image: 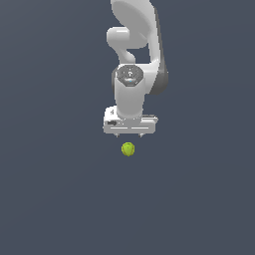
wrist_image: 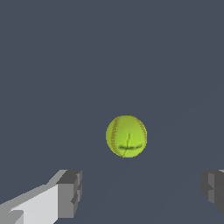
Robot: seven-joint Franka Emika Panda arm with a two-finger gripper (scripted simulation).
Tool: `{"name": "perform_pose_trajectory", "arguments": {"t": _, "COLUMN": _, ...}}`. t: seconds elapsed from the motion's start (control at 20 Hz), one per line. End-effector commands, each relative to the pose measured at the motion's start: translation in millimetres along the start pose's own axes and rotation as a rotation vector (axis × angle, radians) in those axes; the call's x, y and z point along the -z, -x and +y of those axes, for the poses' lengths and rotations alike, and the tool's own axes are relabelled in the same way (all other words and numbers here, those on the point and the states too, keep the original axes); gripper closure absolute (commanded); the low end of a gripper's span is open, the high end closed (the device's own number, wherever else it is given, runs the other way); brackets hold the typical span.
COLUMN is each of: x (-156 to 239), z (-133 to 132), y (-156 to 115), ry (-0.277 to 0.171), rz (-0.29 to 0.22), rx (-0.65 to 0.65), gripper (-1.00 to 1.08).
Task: Pick up the object and move it to a goal position.
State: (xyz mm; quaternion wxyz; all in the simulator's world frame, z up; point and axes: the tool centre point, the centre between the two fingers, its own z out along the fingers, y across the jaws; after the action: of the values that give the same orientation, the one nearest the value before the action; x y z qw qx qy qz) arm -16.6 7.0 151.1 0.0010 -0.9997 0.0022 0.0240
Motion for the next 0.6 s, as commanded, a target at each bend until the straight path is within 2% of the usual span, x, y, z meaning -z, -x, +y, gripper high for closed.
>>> {"name": "perform_pose_trajectory", "arguments": {"t": 0.0, "x": 0.0, "z": 0.0, "y": 0.0, "ry": 0.0, "rz": 0.0, "rx": 0.0, "gripper": -0.92}}
{"name": "perform_pose_trajectory", "arguments": {"t": 0.55, "x": 11.9, "z": -8.3, "y": -6.1, "ry": 0.016, "rz": 0.011, "rx": 0.043, "gripper": -0.92}}
